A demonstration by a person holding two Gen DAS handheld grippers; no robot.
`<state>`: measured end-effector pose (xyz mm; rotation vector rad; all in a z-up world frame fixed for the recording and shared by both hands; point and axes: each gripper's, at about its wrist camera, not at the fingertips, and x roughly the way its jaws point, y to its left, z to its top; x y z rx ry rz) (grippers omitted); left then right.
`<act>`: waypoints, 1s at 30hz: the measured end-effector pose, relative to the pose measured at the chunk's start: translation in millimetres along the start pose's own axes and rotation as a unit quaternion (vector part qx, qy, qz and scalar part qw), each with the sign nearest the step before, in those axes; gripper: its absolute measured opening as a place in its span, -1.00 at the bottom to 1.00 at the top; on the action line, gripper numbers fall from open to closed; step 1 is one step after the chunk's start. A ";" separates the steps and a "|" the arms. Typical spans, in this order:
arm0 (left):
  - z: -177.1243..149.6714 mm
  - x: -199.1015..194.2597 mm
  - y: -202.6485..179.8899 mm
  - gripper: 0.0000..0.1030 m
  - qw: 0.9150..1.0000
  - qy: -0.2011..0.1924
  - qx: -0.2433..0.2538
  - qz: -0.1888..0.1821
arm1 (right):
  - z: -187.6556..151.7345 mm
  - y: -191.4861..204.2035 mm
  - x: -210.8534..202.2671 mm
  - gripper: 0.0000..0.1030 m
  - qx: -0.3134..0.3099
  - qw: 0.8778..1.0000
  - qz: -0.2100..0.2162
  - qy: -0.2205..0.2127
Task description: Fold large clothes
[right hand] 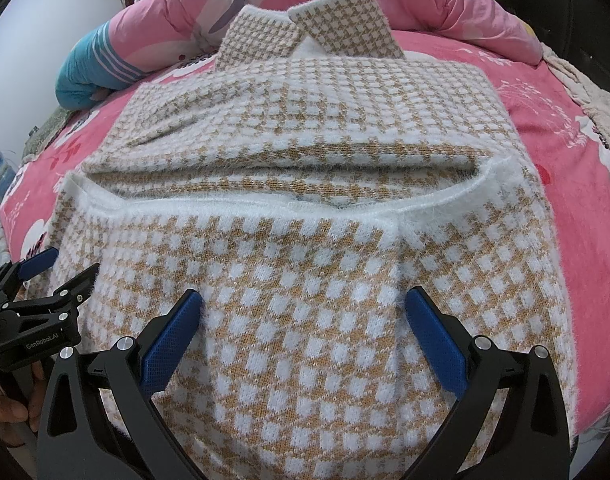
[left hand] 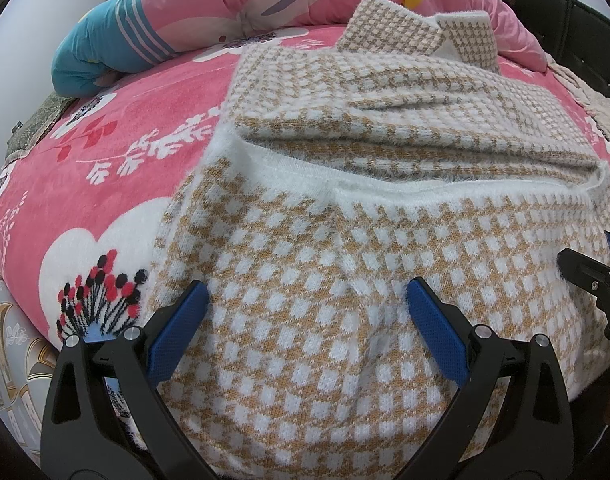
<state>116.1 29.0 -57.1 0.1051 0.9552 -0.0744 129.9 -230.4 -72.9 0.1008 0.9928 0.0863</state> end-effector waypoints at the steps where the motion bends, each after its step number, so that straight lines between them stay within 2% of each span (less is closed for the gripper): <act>1: -0.1 0.0 -0.3 0.87 1.000 0.000 0.000 0.000 | -0.6 0.0 -0.2 0.90 0.000 1.000 0.000 0.000; 19: 0.5 -0.9 -2.9 0.87 1.000 0.001 -0.001 -0.001 | 0.3 -0.4 -2.3 0.90 0.000 1.000 0.004 -0.007; 22: 3.9 -1.9 0.2 0.87 1.000 0.012 0.000 -0.013 | 0.5 -2.1 -3.9 0.90 -0.002 1.000 0.010 -0.012; 24: 10.1 -7.5 5.0 0.87 0.999 0.013 -0.003 -0.034 | -0.6 -3.6 -4.7 0.90 -0.006 1.000 0.017 -0.016; 26: 20.4 -19.9 10.8 0.87 0.999 -0.008 -0.007 -0.049 | -0.5 -4.4 -4.4 0.90 -0.013 0.999 0.024 -0.018; 30: 53.0 -45.0 13.7 0.87 0.996 -0.067 0.006 -0.054 | 1.2 -4.7 -4.2 0.90 -0.023 0.999 0.034 -0.015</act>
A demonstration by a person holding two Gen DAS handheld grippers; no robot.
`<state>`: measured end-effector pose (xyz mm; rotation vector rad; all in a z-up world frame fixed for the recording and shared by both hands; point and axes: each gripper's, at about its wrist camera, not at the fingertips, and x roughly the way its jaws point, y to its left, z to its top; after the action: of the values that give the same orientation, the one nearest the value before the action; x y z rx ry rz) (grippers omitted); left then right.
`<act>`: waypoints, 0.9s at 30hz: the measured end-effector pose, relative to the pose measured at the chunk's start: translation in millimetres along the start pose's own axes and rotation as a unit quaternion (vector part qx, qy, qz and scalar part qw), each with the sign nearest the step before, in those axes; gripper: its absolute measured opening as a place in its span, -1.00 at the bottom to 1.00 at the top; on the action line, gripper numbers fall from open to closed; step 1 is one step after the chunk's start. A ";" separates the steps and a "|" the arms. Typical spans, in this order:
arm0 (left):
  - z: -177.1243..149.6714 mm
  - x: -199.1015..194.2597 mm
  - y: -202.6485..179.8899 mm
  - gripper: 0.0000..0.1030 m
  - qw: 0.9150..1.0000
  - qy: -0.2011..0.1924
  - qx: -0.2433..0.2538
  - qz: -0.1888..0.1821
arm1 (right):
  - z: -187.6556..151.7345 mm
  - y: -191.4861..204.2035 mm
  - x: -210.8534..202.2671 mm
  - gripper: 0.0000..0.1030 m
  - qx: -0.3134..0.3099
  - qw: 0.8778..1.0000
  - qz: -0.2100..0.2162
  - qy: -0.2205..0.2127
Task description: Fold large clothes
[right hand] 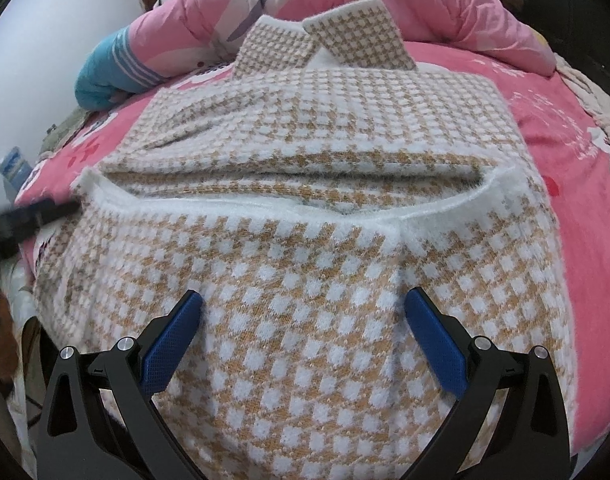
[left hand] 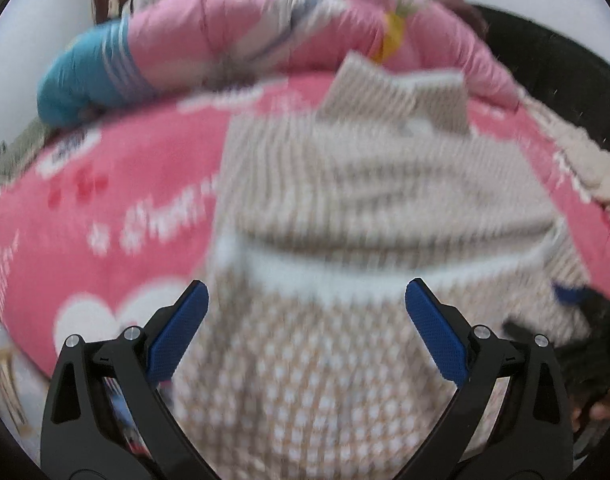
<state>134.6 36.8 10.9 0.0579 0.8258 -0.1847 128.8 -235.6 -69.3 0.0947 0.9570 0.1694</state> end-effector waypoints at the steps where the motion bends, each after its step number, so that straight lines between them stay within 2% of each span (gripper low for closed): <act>1: 12.5 -1.9 -0.4 0.87 1.000 -0.011 0.002 -0.003 | 0.5 -0.3 0.4 0.90 -0.003 1.000 0.002 0.001; 6: 71.4 12.9 -9.4 0.87 0.999 -0.030 0.005 -0.020 | 3.0 -2.1 0.5 0.90 -0.022 1.000 0.018 0.006; 11: 142.9 49.9 -29.8 0.87 0.998 -0.051 0.011 -0.029 | 4.7 -2.3 2.9 0.90 -0.043 0.999 0.031 0.007; 15: 205.8 102.9 -44.7 0.87 0.999 -0.023 -0.016 -0.035 | 4.0 -1.1 3.7 0.90 -0.050 0.998 0.034 0.004; 19: 249.2 157.5 -54.3 0.87 0.999 0.016 -0.038 -0.027 | 3.5 -4.4 -4.4 0.89 -0.043 0.998 0.050 0.013; 22: 265.6 190.5 -54.3 0.87 0.997 0.040 -0.056 -0.027 | 20.5 -17.5 -20.6 0.89 -0.022 0.996 0.083 0.020; 24: 271.2 208.0 -55.2 0.87 0.997 0.053 -0.060 -0.024 | 45.5 -27.5 -41.6 0.89 -0.025 0.994 0.109 -0.003; 27: 277.3 229.0 -56.1 0.87 0.996 0.072 -0.050 -0.017 | 103.9 -45.2 -71.4 0.89 -0.042 0.991 0.112 -0.056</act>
<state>477.1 -84.6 31.5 -0.0372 0.9790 -0.1720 178.3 -293.9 40.6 0.1337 0.8246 0.4077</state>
